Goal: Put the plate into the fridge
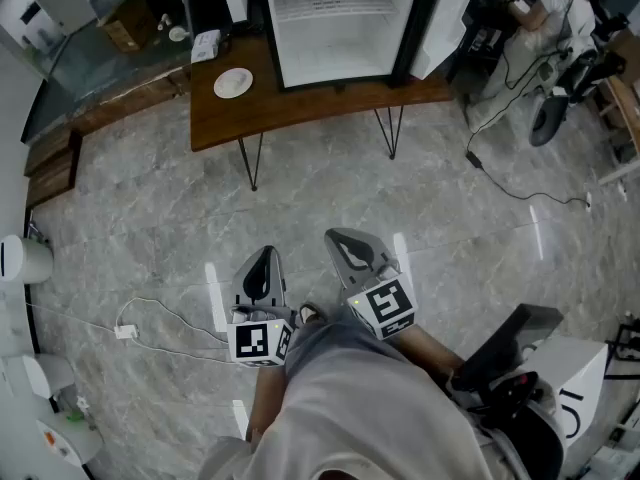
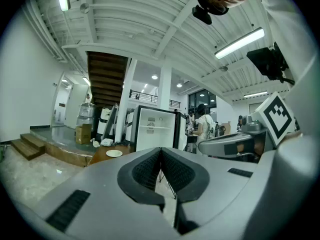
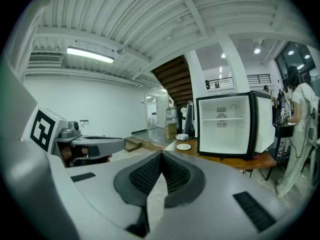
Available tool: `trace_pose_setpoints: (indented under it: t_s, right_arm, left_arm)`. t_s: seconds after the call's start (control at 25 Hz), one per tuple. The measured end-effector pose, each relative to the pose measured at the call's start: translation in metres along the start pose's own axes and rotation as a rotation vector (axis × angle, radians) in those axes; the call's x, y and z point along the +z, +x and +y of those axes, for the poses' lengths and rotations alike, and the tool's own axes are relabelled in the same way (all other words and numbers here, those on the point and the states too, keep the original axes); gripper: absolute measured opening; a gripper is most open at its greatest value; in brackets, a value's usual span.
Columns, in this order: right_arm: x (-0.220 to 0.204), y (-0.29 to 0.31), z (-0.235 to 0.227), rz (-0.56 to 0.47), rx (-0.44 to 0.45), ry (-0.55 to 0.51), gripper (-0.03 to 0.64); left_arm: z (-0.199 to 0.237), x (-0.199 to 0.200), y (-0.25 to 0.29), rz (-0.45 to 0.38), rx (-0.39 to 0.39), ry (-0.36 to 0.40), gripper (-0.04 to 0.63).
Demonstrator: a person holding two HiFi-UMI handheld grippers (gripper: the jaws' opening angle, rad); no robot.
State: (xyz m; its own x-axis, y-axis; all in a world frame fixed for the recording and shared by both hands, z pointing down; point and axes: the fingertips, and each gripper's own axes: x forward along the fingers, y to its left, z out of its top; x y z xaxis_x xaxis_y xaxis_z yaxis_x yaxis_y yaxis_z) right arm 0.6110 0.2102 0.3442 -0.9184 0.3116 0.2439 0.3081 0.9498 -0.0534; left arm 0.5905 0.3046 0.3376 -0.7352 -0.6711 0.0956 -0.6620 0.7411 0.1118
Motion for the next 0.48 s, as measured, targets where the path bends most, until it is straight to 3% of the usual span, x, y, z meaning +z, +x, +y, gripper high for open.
trace_pose_setpoints:
  t_s: [0.48]
  right_arm:
    - [-0.005, -0.002, -0.023, 0.005, 0.004, -0.002, 0.015]
  left_arm:
    - [-0.010, -0.006, 0.022, 0.013, 0.005, 0.014, 0.019]
